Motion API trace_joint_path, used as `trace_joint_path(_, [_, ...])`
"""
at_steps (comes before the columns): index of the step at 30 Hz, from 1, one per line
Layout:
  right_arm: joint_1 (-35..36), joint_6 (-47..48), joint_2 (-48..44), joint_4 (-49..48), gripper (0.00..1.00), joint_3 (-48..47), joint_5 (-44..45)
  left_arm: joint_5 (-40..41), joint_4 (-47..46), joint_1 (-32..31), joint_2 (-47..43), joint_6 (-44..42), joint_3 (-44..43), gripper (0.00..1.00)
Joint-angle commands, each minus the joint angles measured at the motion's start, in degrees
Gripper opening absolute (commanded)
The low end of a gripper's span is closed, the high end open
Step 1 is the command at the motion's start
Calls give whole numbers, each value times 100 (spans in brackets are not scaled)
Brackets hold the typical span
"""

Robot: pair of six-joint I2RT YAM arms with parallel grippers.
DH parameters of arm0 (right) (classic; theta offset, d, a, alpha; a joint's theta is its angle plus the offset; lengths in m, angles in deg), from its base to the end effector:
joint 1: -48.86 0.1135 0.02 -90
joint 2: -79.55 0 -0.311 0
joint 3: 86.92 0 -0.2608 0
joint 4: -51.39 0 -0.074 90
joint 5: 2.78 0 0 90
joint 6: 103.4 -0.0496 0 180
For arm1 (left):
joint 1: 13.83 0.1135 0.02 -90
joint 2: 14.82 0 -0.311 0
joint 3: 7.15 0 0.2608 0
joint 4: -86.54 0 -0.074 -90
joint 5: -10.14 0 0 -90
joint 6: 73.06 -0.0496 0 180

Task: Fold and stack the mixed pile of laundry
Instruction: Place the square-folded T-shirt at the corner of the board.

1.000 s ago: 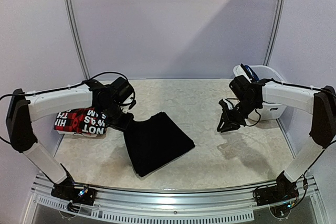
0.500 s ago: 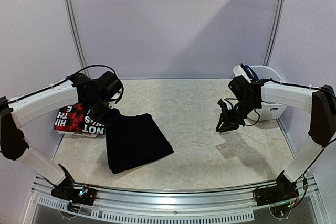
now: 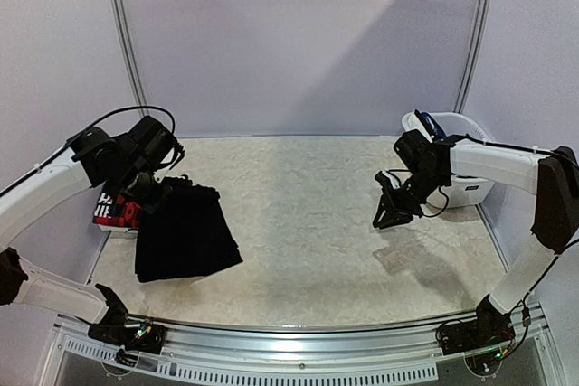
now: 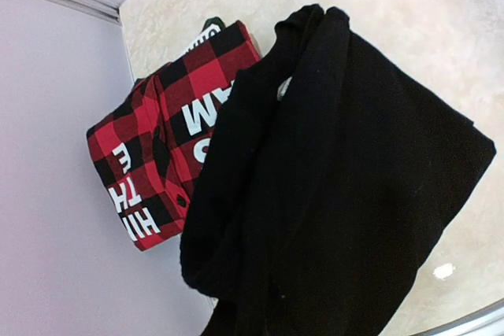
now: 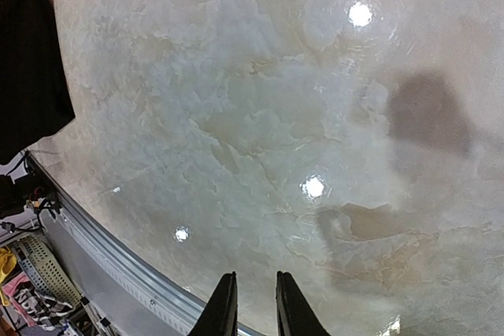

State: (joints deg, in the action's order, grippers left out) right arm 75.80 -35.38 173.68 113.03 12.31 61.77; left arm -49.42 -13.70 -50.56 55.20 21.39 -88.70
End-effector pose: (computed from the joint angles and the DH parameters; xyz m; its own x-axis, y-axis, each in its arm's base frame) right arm 0.2818 0.1671 0.2487 -0.9887 -0.1234 -0.0846 -0.1490 0.8635 0.4818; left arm 0.1854 -0.1070 0.3495 -0.7704 0.4914 -0.4063 0.3062 0.8440 0.4403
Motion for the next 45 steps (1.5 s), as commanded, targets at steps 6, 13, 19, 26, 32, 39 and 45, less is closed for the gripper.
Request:
trace_joint_path(6, [-13, 138, 166, 140, 18, -469, -103, 517, -743, 176, -1154, -1810, 627, 0])
trace_joint_path(13, [-15, 193, 346, 212, 18, -714, -169, 554, -1331, 585, -1284, -2322, 687, 0])
trace_joint_path(19, [-18, 238, 422, 248, 18, -783, -173, 247, -1722, 1141, -958, -2473, 371, 0])
trace_joint_path(26, [-13, 232, 364, 162, 18, -590, -136, 105, -1920, 1375, -511, -2510, -74, 0])
trace_joint_path(32, [-14, 173, 254, 25, 17, -336, -109, 244, -1789, 1571, -285, -2533, -451, 0])
trace_joint_path(39, [-13, 134, 163, -33, 17, -177, -51, 204, -1675, 1884, -205, -2650, -671, 0])
trace_joint_path(45, [-13, 118, 145, -78, 17, -103, -43, 214, -1684, 2102, -182, -2710, -820, 0])
